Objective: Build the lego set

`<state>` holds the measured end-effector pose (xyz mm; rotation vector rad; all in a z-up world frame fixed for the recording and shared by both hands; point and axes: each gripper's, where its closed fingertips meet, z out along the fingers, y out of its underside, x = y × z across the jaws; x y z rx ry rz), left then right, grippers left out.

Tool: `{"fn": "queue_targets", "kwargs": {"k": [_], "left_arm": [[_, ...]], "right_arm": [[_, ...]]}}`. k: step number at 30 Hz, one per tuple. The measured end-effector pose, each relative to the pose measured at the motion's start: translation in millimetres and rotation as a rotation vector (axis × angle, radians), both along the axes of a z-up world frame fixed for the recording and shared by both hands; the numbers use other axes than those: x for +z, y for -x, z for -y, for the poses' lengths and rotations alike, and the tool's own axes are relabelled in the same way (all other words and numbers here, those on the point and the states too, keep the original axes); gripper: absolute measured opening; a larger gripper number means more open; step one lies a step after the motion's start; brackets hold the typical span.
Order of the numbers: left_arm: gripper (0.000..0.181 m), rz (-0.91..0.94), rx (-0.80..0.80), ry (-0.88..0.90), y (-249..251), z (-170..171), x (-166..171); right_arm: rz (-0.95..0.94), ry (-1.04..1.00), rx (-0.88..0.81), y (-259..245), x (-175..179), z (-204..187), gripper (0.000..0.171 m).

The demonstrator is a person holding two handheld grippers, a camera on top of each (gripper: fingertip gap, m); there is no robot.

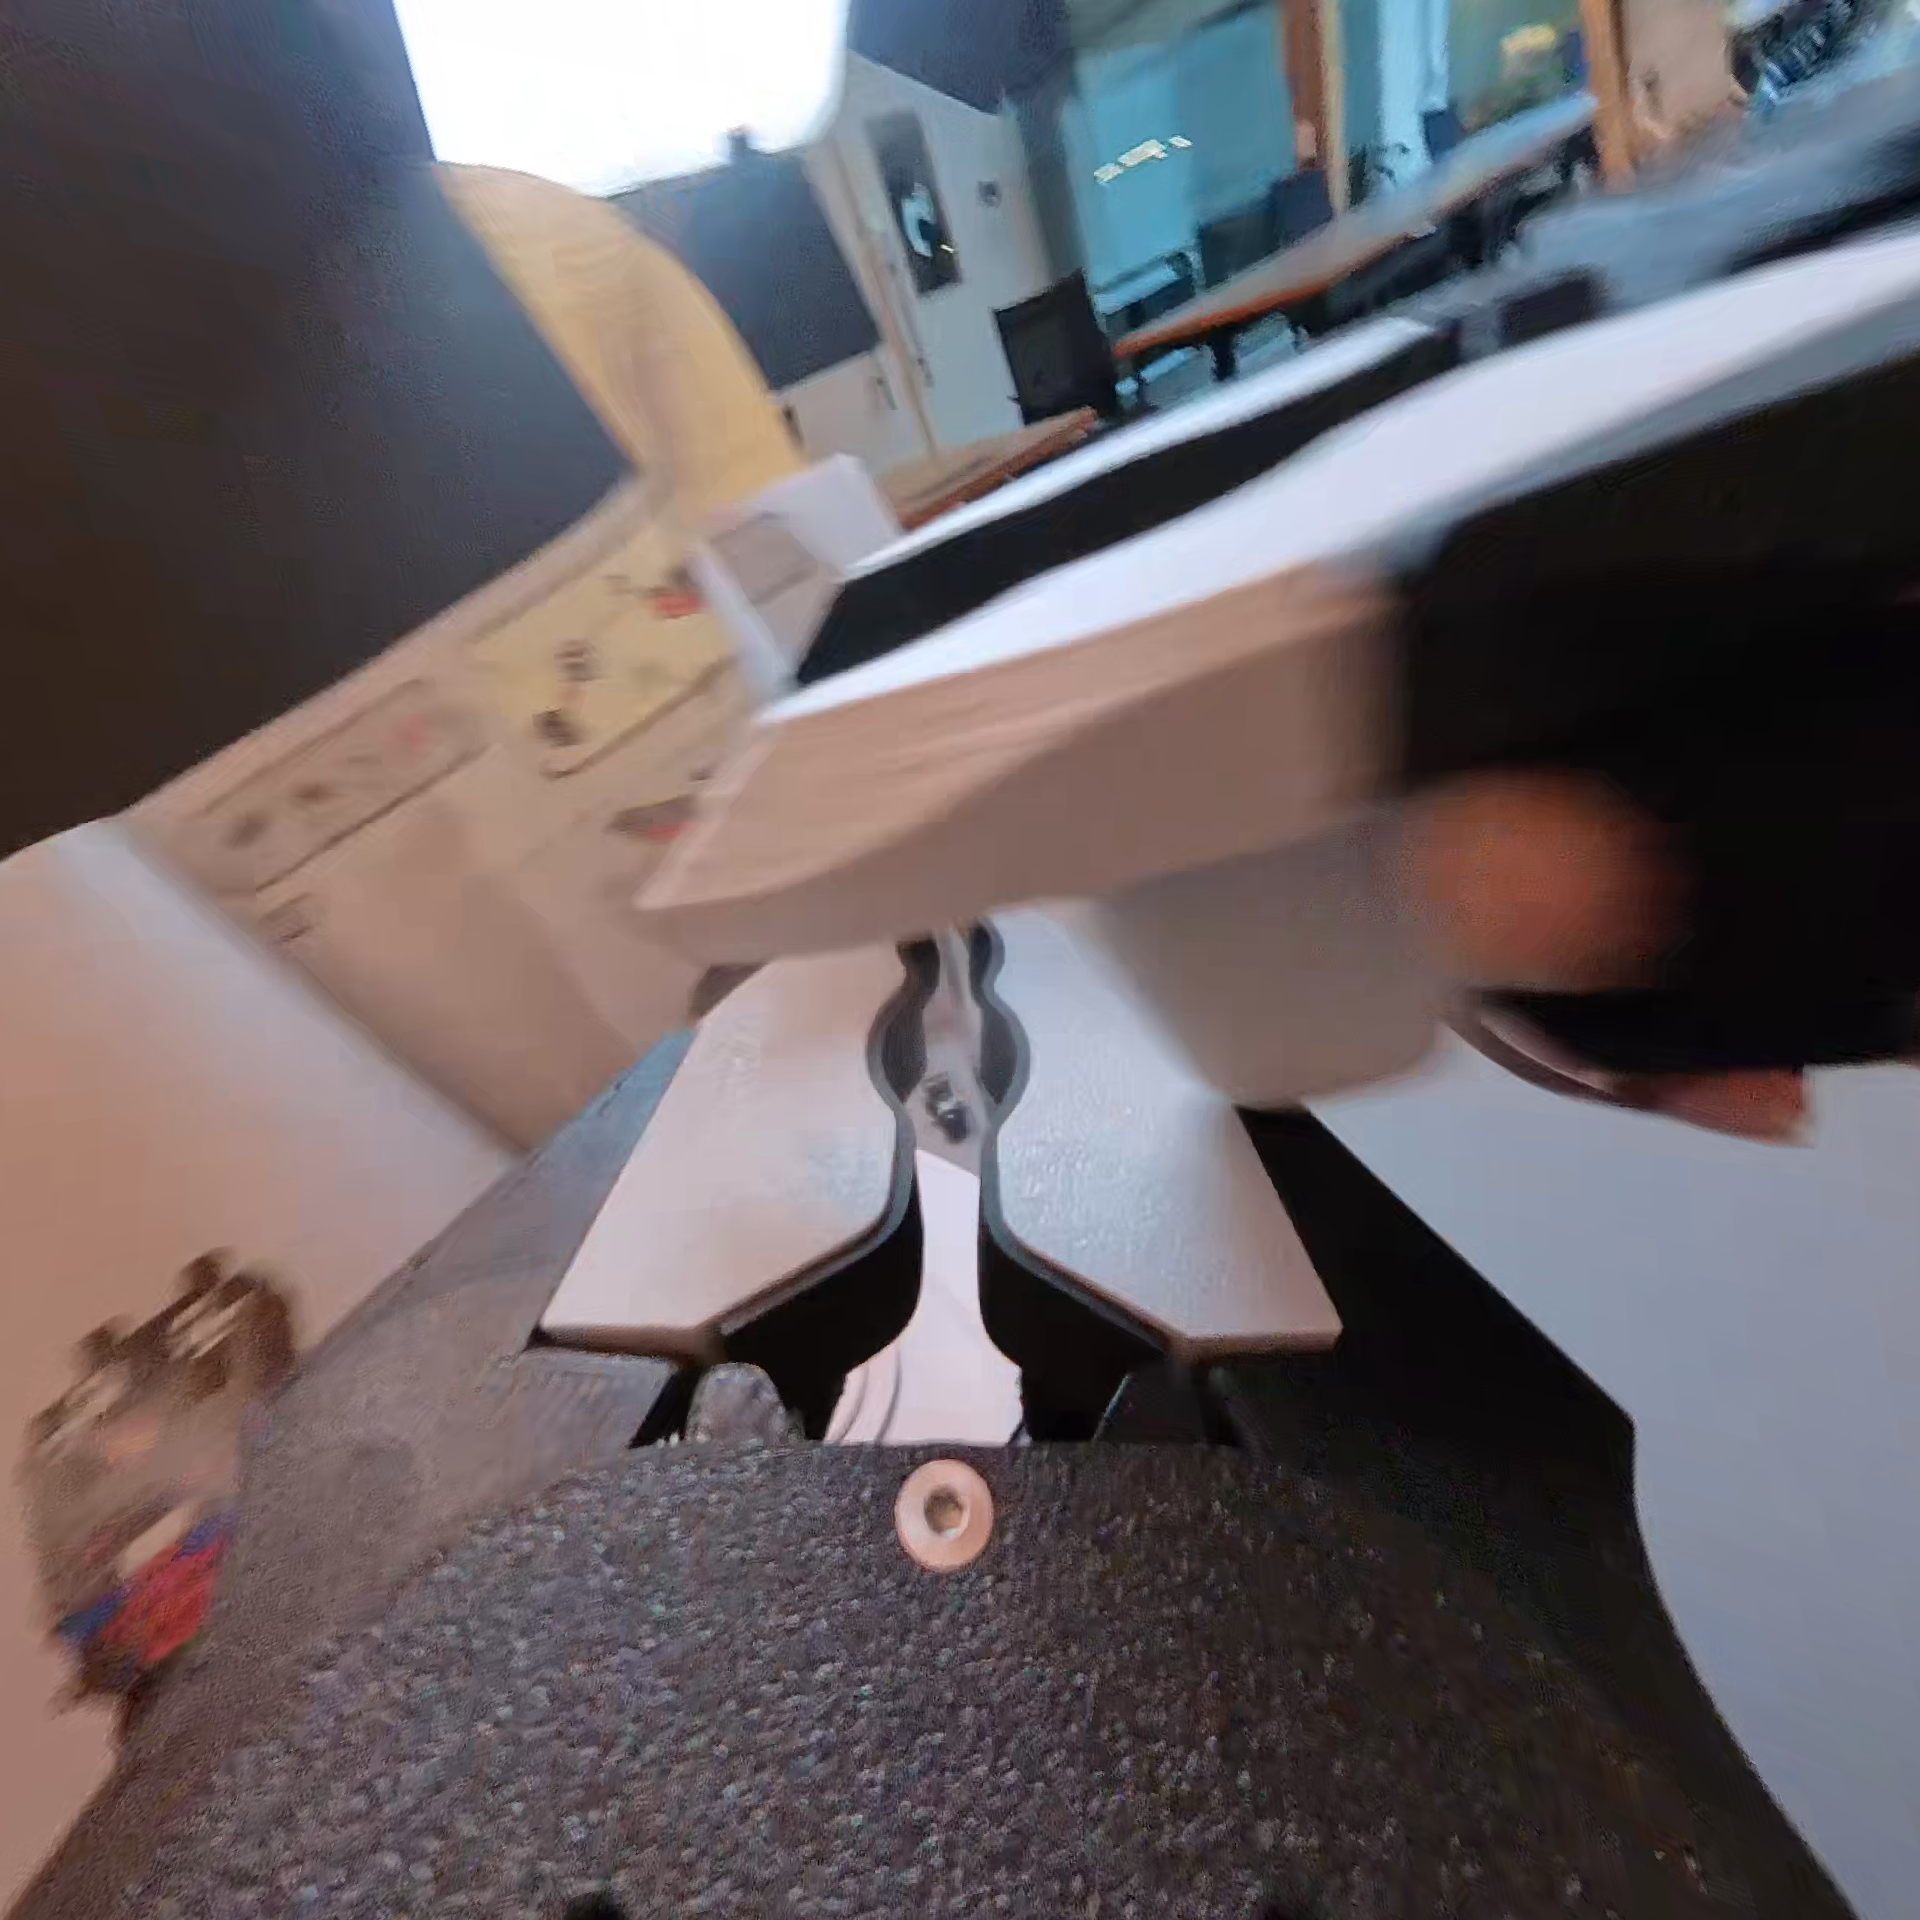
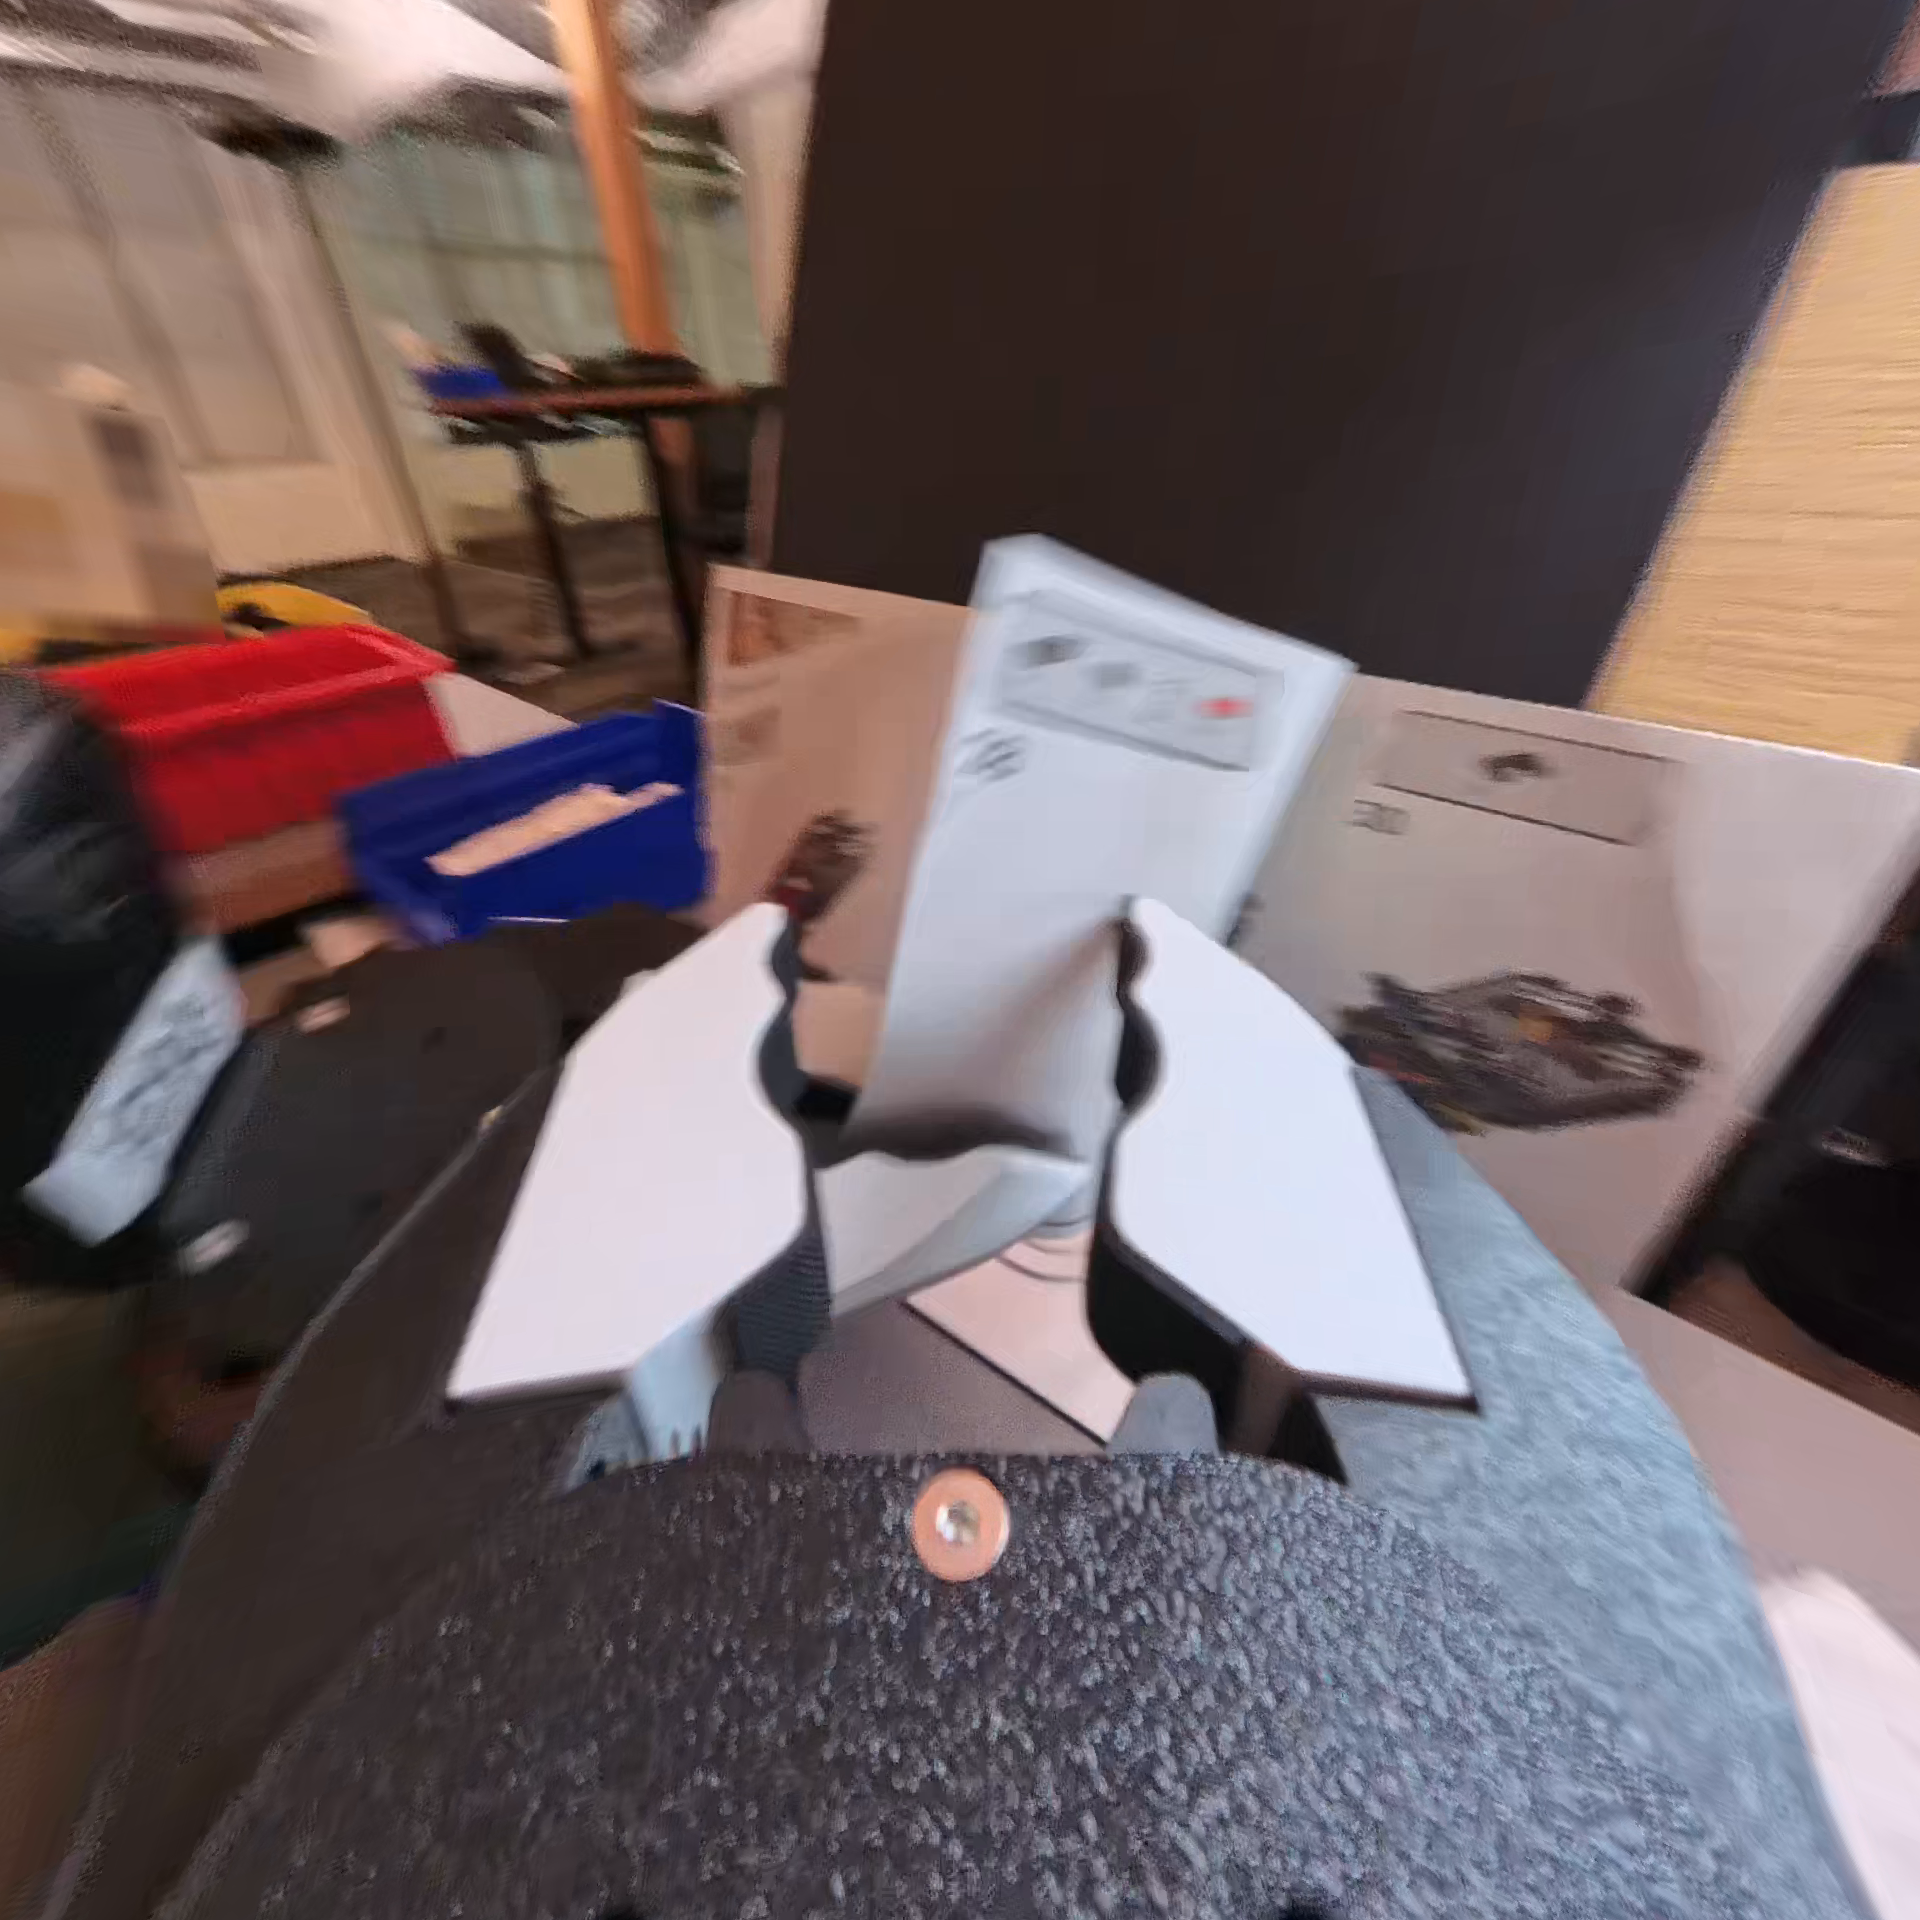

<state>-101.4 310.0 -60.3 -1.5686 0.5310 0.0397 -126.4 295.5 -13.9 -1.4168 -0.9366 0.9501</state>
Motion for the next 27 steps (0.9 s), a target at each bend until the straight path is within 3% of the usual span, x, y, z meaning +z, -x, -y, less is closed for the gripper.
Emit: {"fn": "queue_targets", "kwargs": {"k": [2, 5, 9, 12, 16, 20, 27], "left_arm": [[0.014, -0.056, -0.007, 0.048, -11, -6, -13], [0.022, 0.011, 0.084, 0.094, 21, -7, -13], [0.006, 0.123, 0.369, 0.197, 120, -10, -20], [0.002, 0.031, 0.480, 0.199, 166, -10, -25], [0.000, -0.063, 0.429, 0.149, 173, -11, -28], [0.000, -0.087, 0.492, 0.139, 177, -7, -29], [0.000, -0.087, 0.545, 0.141, 196, 8, -41]], "right_arm": [[0.044, -0.053, -0.203, -22, 1, -41, 0.000], [0.144, -0.042, -0.262, -44, -9, -84, 0.000], [0.228, -0.058, -0.259, -48, -35, -128, 0.000], [0.252, -0.170, -0.290, -45, -46, -142, 0.000], [0.269, -0.333, -0.336, -42, -44, -142, 0.000], [0.316, -0.530, -0.379, -34, -23, -142, 0.000], [0.284, -0.414, -0.411, -32, -32, -138, 0.000]]}}
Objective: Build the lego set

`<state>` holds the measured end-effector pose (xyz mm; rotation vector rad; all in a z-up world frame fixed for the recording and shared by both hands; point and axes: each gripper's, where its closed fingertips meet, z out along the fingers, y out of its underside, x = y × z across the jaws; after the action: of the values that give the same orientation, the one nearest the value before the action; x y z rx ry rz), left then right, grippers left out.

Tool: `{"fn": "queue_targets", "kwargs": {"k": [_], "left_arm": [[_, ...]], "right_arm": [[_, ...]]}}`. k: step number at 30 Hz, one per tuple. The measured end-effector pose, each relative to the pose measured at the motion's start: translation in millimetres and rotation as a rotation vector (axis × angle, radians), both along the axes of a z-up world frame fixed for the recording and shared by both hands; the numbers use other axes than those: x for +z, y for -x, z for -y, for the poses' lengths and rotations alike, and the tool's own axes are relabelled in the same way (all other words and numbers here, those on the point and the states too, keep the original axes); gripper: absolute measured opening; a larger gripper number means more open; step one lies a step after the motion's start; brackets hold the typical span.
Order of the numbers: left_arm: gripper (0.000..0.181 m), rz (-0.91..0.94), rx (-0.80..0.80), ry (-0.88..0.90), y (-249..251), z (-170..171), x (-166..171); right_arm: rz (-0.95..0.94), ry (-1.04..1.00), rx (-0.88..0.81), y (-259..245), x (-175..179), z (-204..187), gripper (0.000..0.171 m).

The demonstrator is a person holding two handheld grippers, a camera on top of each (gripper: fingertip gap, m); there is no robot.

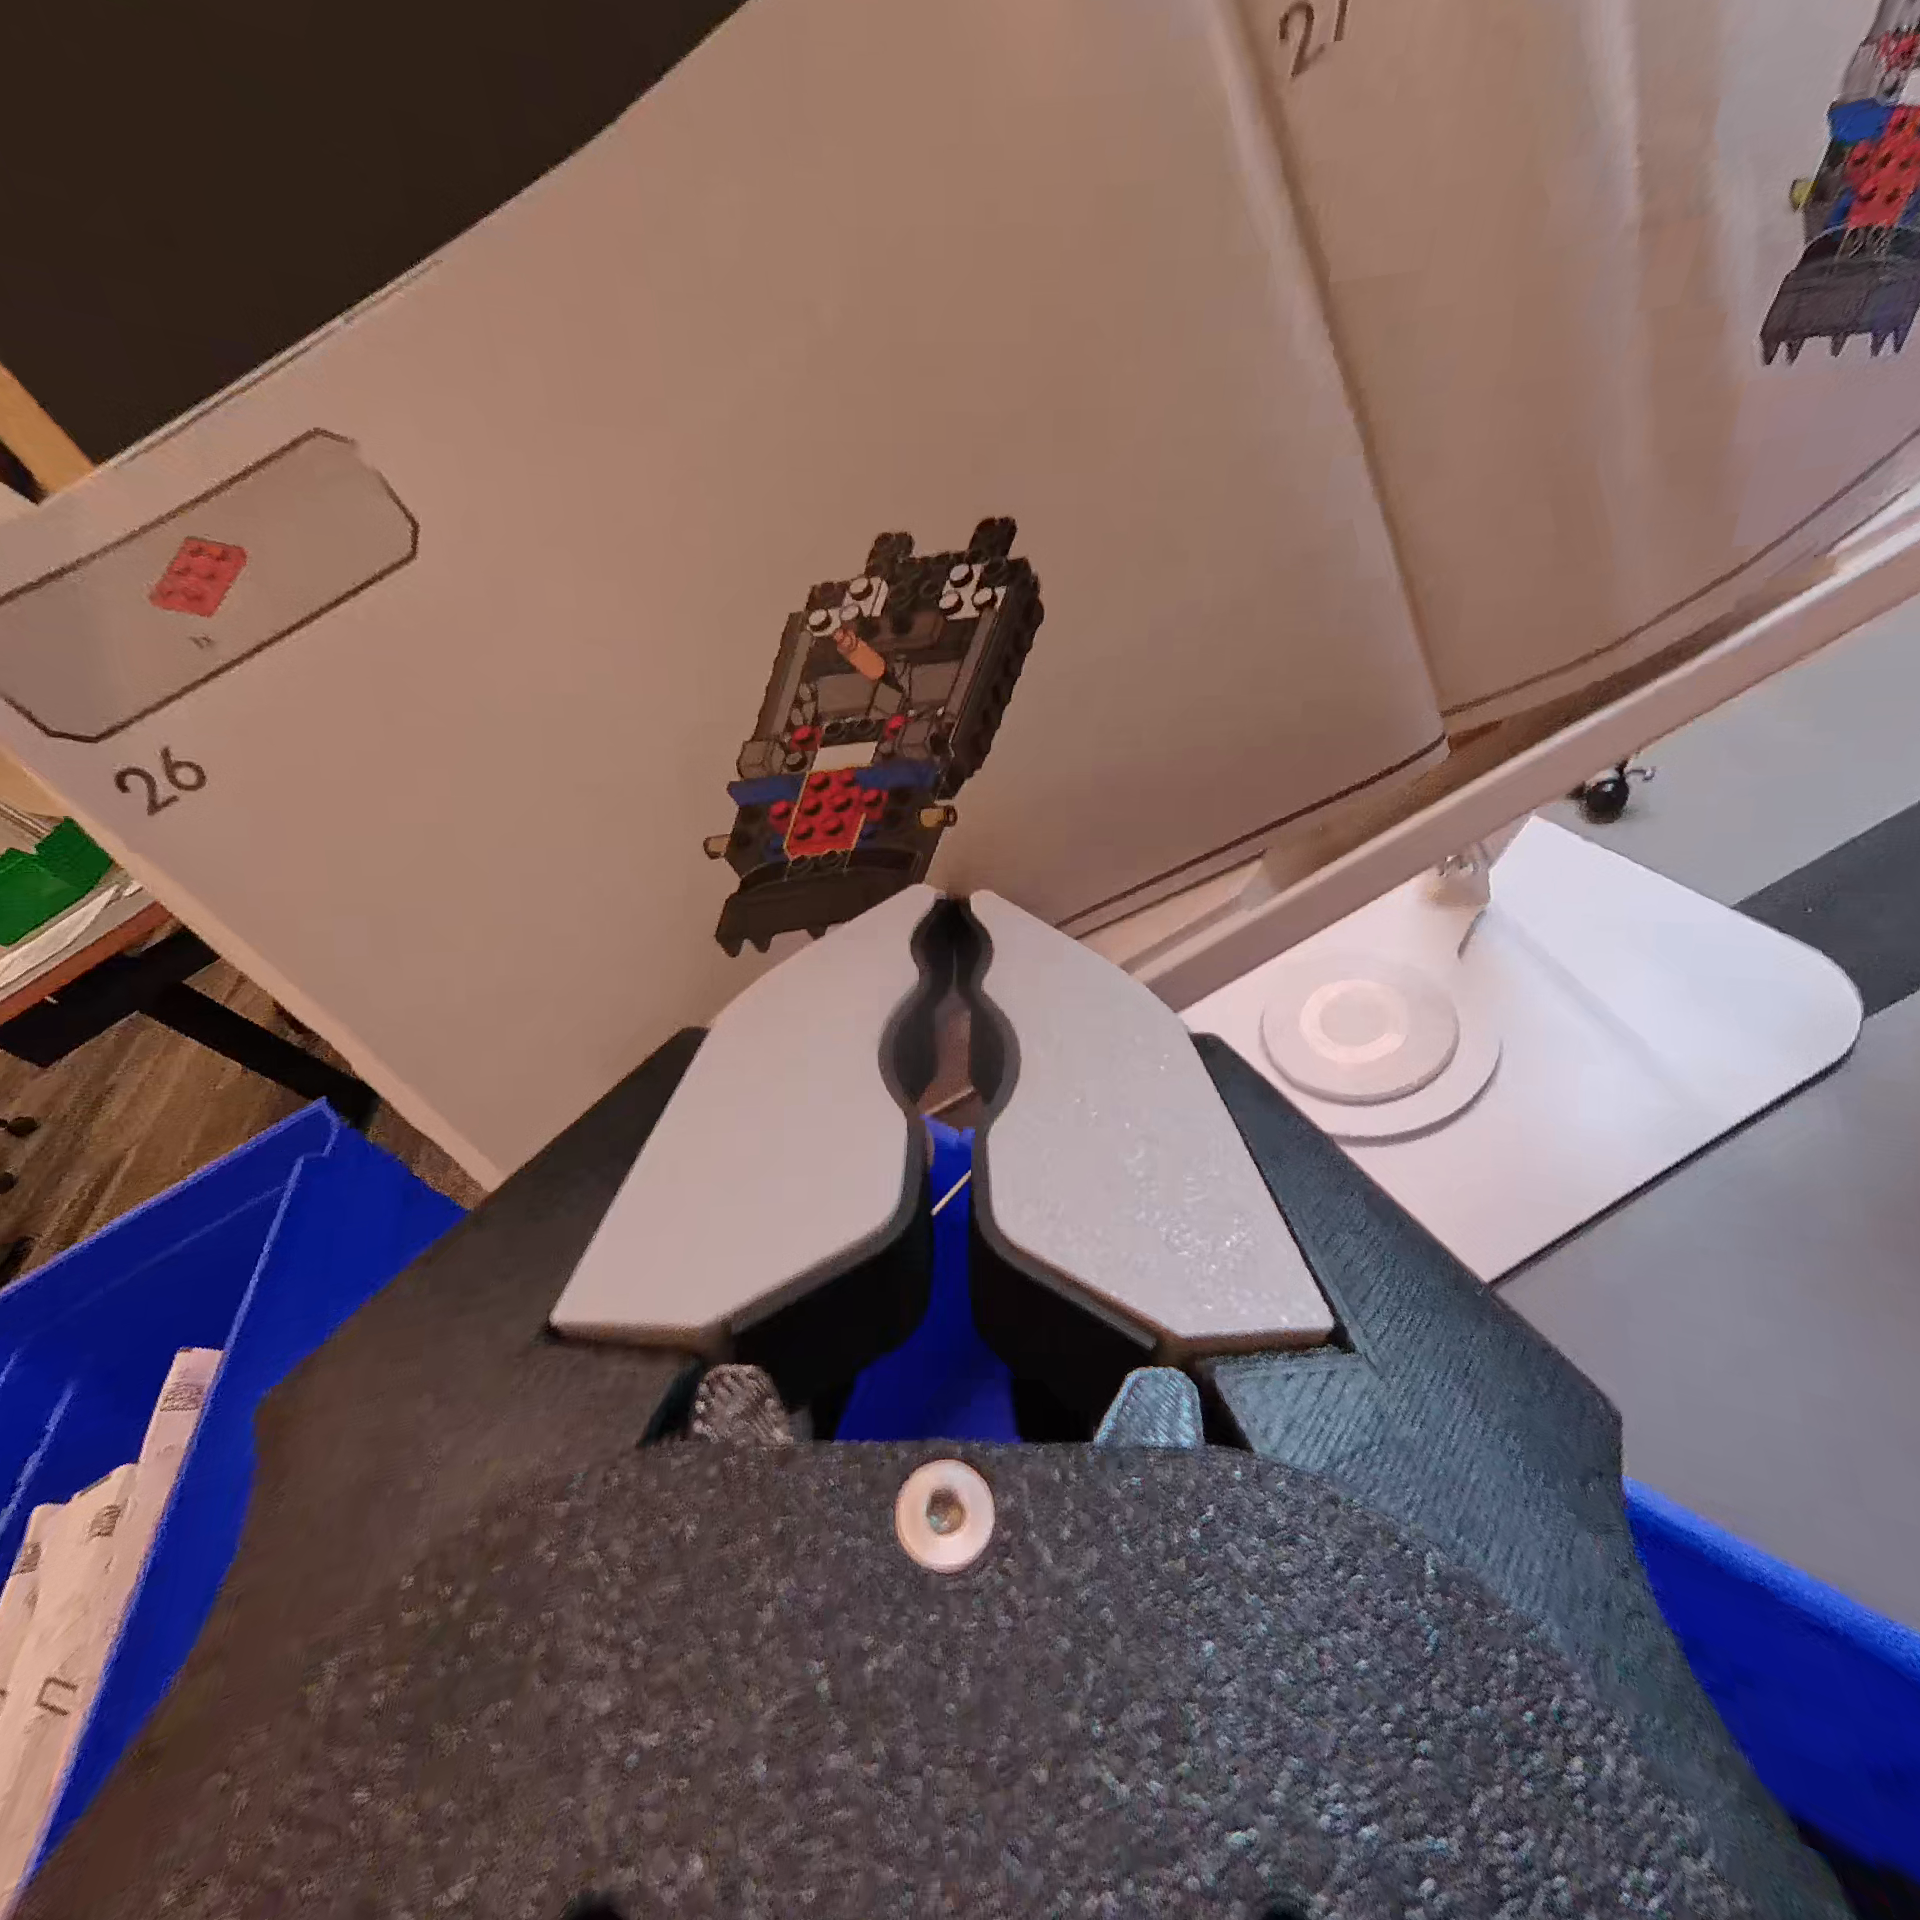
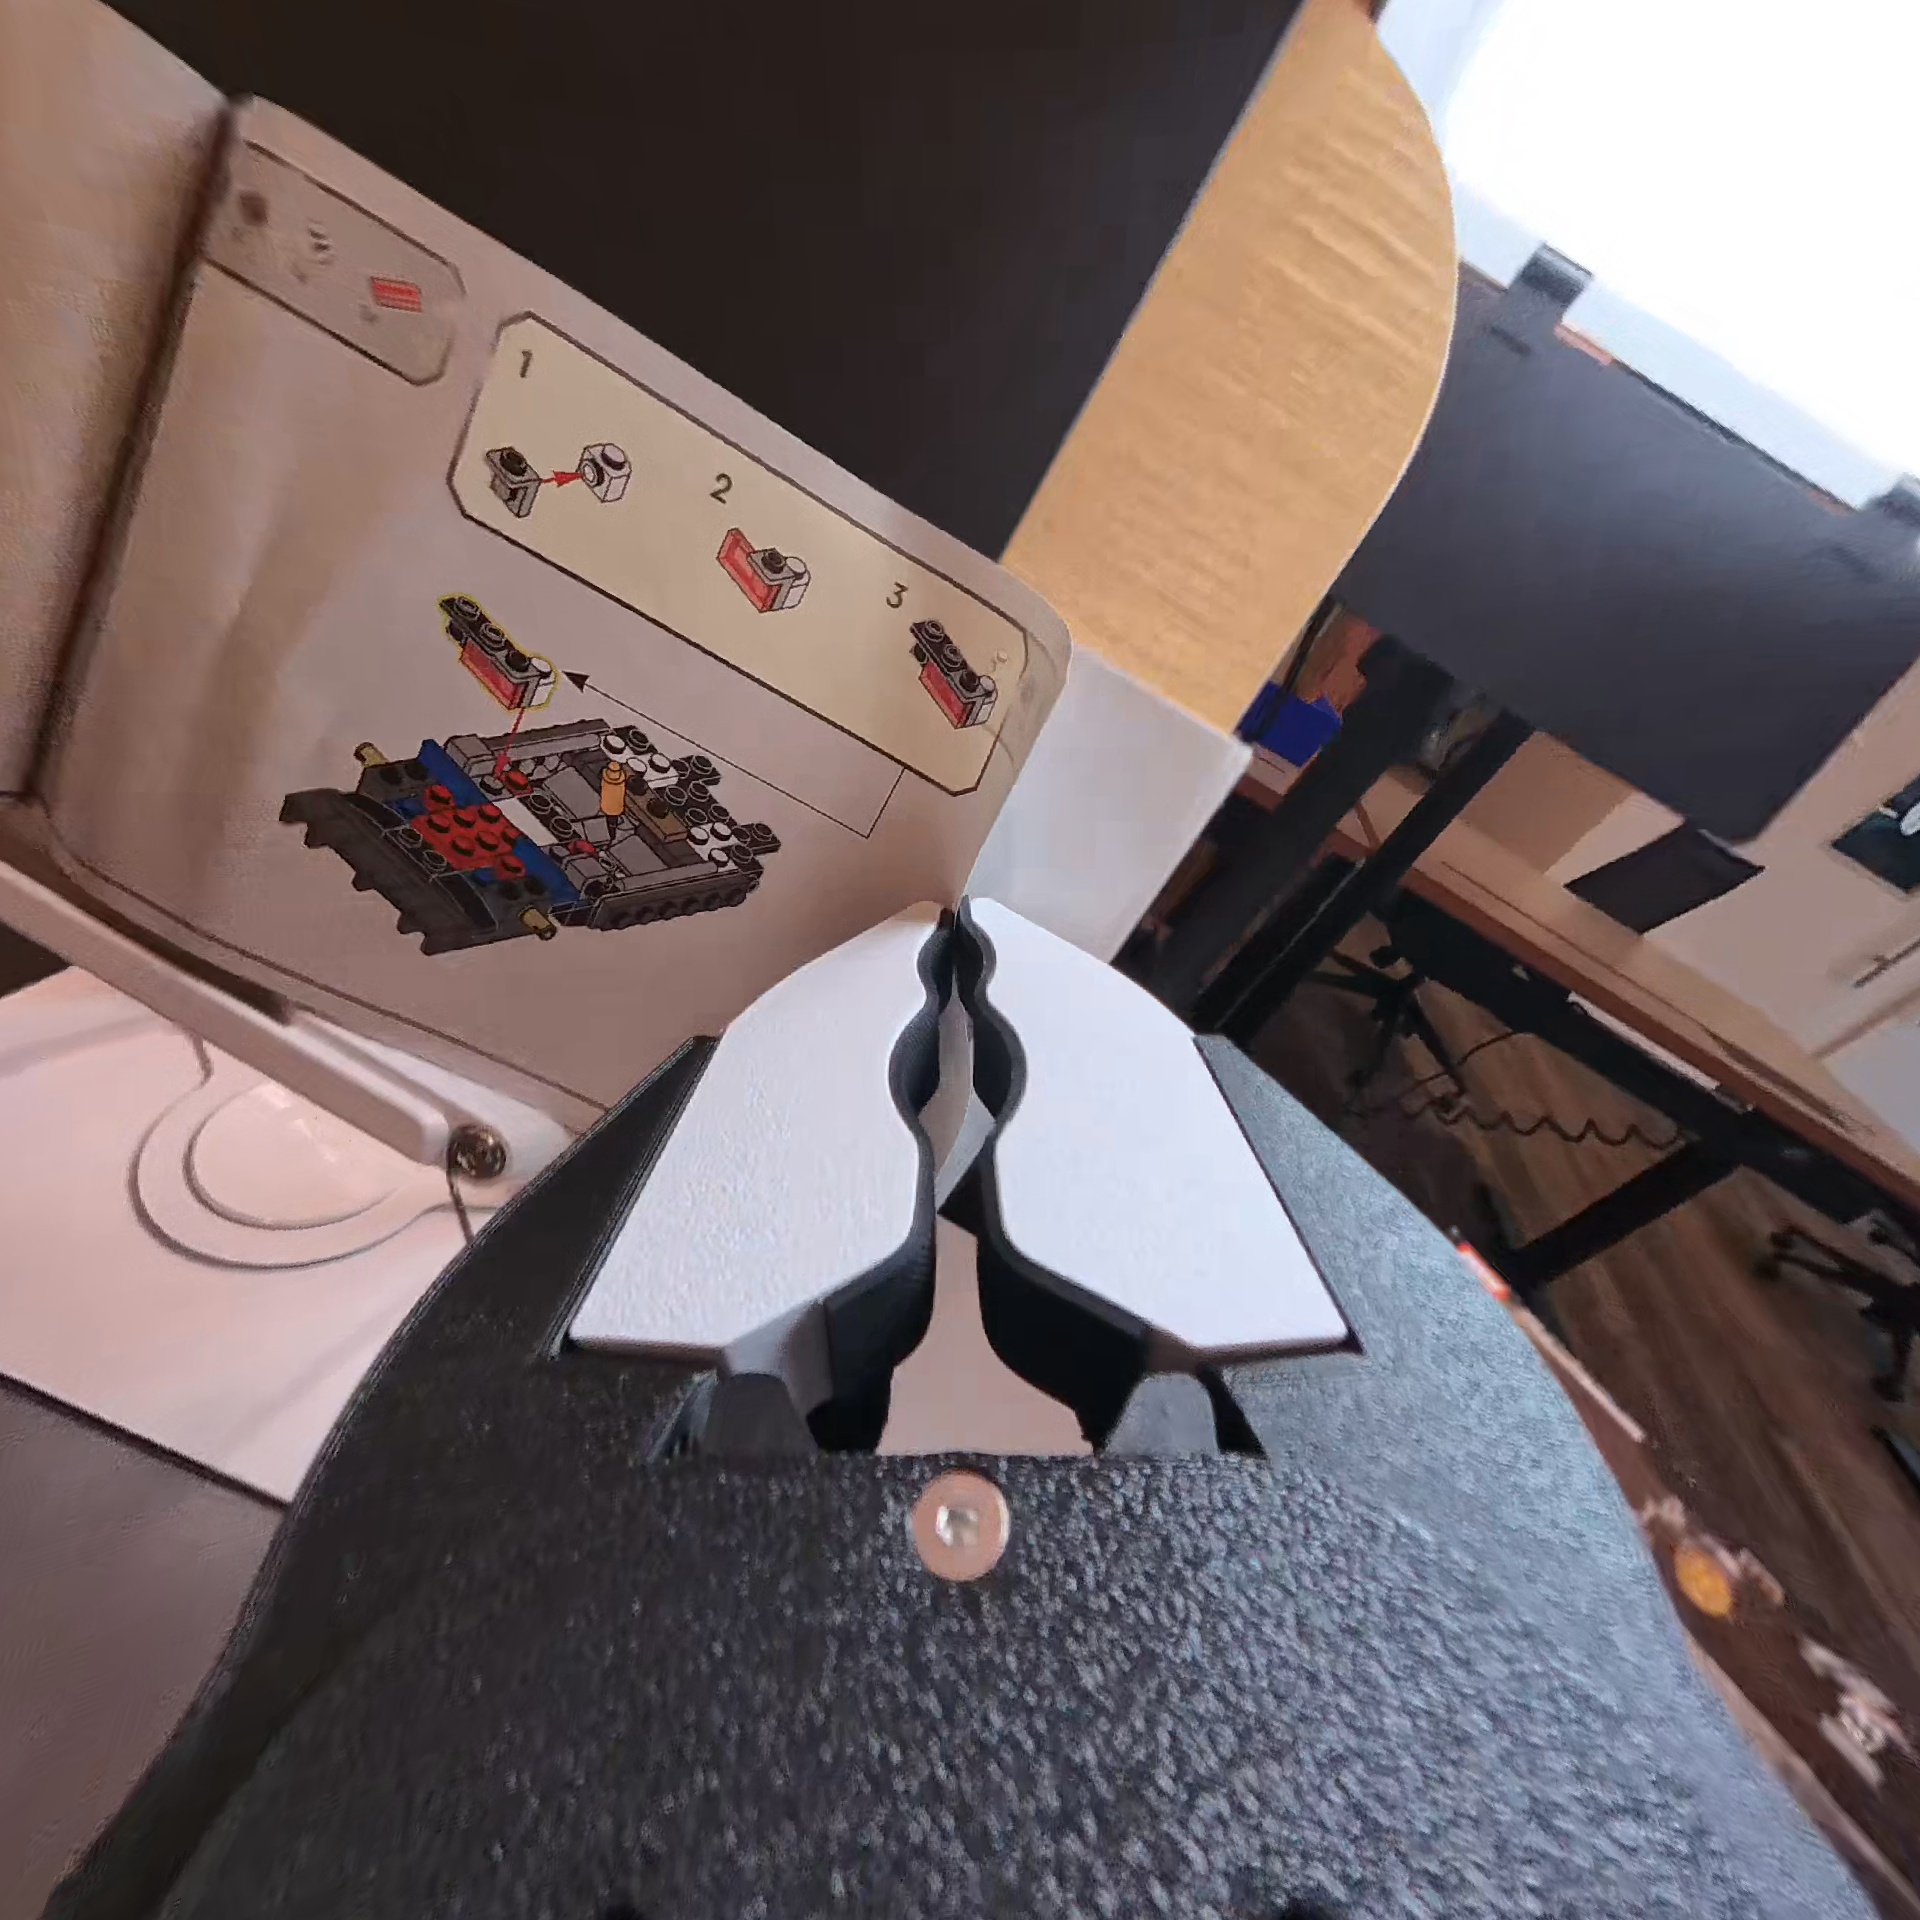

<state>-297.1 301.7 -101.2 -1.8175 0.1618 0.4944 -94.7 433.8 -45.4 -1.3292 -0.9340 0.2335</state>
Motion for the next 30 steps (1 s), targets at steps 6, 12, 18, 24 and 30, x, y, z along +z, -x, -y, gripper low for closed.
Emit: {"fn": "queue_targets", "kwargs": {"k": [6, 12, 18, 24, 30], "left_arm": [[0.000, -0.001, 0.001, 0.039, 4, 6, -8], [0.000, 0.041, -0.009, 0.036, 1, 16, 2], [0.000, 0.068, -0.104, -0.075, -32, 35, 39], [0.001, 0.125, -0.292, -0.144, -104, 76, 56], [0.000, 0.270, -0.449, -0.273, -175, 150, 59]], "right_arm": [[-0.094, 0.119, 0.001, -21, -24, 0, 0.016], [-0.196, 0.152, 0.065, -43, -7, 27, 0.020], [-0.134, 0.170, 0.189, -31, -33, 79, 0.018], [-0.089, 0.238, 0.241, -13, -88, 114, 0.019], [-0.225, 0.305, 0.285, -18, -82, 158, 0.033]]}}
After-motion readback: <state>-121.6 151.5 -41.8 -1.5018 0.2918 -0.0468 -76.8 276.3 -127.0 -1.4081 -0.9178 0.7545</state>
